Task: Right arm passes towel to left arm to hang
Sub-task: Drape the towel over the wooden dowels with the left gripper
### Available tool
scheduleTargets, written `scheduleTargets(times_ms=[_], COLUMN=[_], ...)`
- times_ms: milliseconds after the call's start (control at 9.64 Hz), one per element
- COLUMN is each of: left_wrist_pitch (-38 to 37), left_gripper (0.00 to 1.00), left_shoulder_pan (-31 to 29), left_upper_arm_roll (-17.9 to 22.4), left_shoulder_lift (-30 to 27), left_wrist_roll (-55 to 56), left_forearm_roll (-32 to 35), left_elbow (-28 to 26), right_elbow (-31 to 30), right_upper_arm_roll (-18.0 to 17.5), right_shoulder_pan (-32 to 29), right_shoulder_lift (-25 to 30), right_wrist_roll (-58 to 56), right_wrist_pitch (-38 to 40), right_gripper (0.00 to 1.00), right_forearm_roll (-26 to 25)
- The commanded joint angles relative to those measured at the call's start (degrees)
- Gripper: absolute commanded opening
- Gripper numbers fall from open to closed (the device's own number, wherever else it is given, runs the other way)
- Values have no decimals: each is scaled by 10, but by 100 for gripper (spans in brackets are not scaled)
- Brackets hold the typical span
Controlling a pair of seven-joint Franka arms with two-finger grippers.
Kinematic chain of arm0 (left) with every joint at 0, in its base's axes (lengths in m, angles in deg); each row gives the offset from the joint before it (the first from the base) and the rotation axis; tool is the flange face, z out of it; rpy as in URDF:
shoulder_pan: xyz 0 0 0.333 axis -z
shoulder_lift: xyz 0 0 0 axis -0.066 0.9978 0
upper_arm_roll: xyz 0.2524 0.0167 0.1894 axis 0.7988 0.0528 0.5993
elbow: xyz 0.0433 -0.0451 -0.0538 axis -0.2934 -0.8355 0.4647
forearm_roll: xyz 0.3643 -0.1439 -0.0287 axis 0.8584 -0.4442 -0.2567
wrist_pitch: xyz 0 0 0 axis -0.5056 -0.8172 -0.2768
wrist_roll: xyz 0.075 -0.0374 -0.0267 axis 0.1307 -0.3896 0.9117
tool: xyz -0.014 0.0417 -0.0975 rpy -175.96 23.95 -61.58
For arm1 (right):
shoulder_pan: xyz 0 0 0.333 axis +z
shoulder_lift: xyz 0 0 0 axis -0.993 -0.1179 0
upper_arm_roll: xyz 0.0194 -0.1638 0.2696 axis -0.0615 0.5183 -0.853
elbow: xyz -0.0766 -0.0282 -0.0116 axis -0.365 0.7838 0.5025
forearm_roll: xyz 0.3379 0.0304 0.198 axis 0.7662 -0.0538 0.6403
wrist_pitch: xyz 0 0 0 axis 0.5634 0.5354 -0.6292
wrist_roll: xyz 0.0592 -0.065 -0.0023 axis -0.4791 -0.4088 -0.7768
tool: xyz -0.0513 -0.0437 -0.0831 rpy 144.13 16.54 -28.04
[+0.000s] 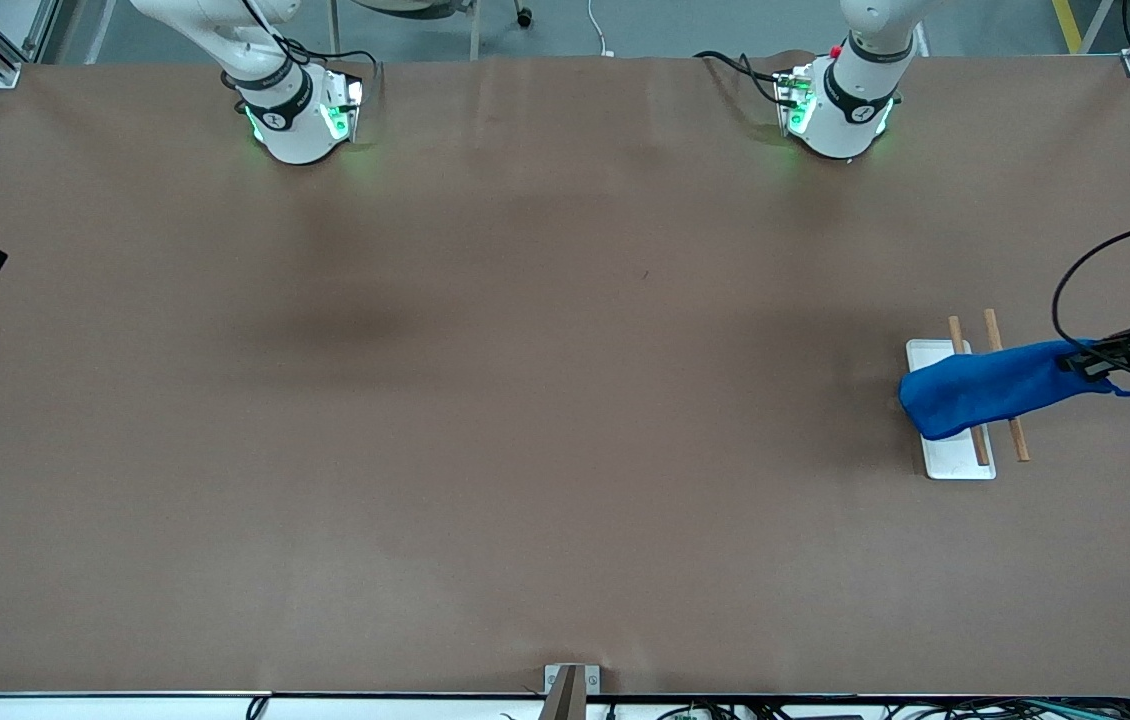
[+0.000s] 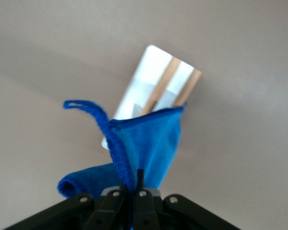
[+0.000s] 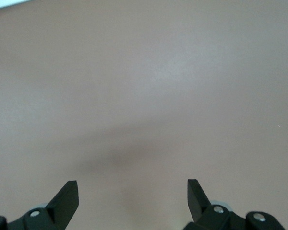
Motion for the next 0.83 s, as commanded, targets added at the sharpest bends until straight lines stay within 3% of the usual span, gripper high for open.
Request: scheduleTargets(times_ms=[0, 622, 726], left_wrist_pitch=[36, 89, 96], left_gripper=[0, 3, 8], left_shoulder_pan=[-20, -44, -46], left_upper_arm_roll=[-3, -3, -2], left_shoulder_lift=[20, 68, 78], left_wrist_roll=[-51, -142, -146], left_forearm_roll=[36, 94, 93], left_elbow=[-8, 16, 16], right_elbow=[8, 12, 12], right_upper_arm_roll=[-4, -4, -4], right_shoulder_pan=[4, 4, 4], right_shoulder_lift=[-2, -3, -3], right_wrist_roll=[1, -31, -30], right_wrist_pitch=[5, 5, 7], right_gripper=[100, 100, 100], right_forearm_roll=[-22, -24, -22])
